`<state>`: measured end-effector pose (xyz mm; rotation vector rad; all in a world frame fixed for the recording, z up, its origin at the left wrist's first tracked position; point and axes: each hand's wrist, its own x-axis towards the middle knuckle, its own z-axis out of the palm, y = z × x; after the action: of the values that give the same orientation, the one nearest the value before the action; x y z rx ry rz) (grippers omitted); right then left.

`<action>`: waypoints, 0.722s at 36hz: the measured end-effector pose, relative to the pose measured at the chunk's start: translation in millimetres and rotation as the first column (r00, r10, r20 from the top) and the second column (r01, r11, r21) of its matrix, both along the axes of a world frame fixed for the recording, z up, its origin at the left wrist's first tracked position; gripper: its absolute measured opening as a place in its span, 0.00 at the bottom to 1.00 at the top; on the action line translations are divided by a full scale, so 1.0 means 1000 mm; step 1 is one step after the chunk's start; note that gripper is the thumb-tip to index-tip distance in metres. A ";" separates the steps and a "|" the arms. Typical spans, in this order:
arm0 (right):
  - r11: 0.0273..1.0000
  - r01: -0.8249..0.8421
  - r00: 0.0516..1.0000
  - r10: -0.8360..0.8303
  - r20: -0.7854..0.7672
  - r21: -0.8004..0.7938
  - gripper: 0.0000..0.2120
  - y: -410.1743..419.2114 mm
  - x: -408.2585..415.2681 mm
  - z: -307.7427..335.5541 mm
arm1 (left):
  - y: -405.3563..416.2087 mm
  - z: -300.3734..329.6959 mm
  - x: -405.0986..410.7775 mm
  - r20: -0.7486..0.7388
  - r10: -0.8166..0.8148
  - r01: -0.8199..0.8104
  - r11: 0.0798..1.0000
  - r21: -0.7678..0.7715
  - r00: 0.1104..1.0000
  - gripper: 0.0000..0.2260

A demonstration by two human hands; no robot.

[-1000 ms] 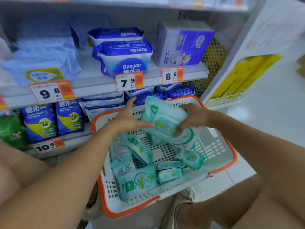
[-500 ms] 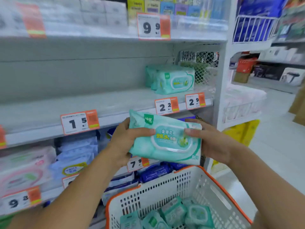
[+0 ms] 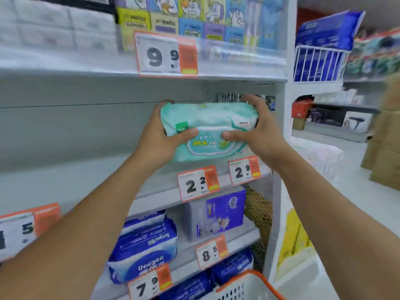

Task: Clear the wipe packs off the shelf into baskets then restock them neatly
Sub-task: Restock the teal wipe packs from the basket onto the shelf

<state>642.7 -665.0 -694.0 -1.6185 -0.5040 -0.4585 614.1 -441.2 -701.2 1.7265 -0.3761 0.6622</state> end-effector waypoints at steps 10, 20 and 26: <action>0.980 0.165 0.985 -0.170 -0.040 -0.109 0.45 -0.013 0.094 -0.056 | -0.026 -0.044 0.083 -0.283 0.361 -0.182 0.845 0.504 0.889 0.37; 0.828 0.300 0.920 -0.382 -0.084 -0.473 0.53 -0.021 0.085 -0.030 | -0.053 -0.039 0.083 -0.311 0.468 -0.085 0.651 0.754 0.827 0.38; 0.712 0.413 0.866 -0.500 0.002 -0.568 0.46 -0.015 0.080 -0.039 | -0.048 -0.051 0.082 -0.197 0.545 -0.222 0.607 0.763 0.815 0.30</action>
<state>723.1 -679.7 -732.5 -2.3486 -0.0960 -0.5843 696.6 -489.5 -751.7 2.7055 0.1014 0.4452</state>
